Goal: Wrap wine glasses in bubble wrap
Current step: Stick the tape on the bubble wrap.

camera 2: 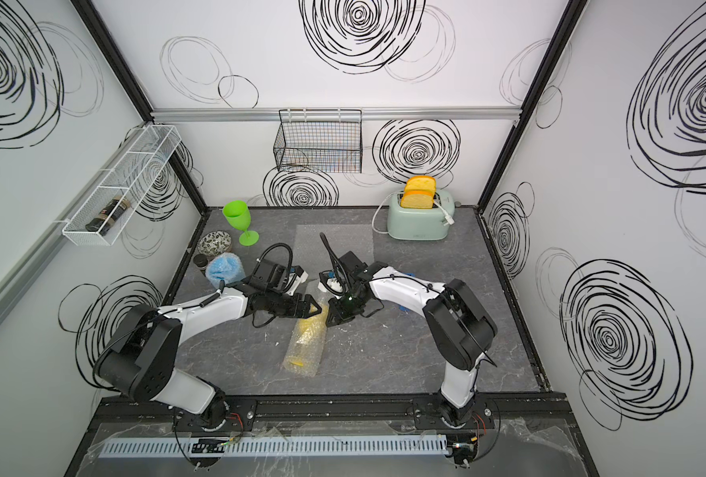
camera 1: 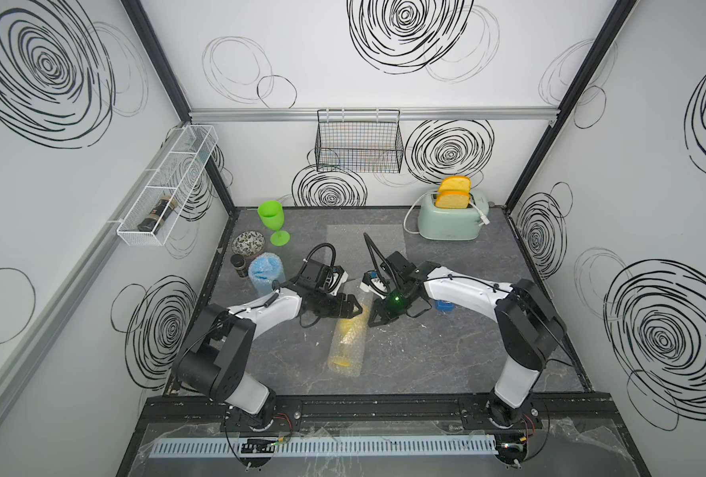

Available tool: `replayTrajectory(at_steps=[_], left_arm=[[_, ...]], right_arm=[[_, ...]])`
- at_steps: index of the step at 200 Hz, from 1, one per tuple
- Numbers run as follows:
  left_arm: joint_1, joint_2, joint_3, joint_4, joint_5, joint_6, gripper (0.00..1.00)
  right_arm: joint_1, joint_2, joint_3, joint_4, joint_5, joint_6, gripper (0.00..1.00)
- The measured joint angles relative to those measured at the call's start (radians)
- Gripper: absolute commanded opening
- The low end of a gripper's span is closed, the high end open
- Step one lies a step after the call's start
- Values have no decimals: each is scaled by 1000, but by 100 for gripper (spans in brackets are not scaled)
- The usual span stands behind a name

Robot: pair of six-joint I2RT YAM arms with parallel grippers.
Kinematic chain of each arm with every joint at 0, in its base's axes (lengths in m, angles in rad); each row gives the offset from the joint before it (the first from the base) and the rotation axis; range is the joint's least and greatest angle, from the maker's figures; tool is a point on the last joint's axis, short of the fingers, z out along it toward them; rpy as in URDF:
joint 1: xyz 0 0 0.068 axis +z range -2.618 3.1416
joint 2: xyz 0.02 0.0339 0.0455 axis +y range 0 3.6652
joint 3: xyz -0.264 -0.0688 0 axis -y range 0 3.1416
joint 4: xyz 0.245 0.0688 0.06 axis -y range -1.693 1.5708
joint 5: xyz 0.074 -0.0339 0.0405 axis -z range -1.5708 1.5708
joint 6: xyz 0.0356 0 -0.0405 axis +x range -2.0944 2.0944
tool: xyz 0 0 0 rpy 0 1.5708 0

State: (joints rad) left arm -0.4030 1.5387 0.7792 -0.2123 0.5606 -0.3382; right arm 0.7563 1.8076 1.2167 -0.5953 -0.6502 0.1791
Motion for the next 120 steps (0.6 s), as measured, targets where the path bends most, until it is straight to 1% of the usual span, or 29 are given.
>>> replayTrajectory(at_steps=[78, 120], left_arm=[[-5, 0, 1, -5, -4, 10, 84], [-5, 0, 1, -6, -5, 17, 84]], right_arm=[[15, 92, 98, -35, -23, -27, 0], [19, 108, 125, -68, -21, -27, 4]])
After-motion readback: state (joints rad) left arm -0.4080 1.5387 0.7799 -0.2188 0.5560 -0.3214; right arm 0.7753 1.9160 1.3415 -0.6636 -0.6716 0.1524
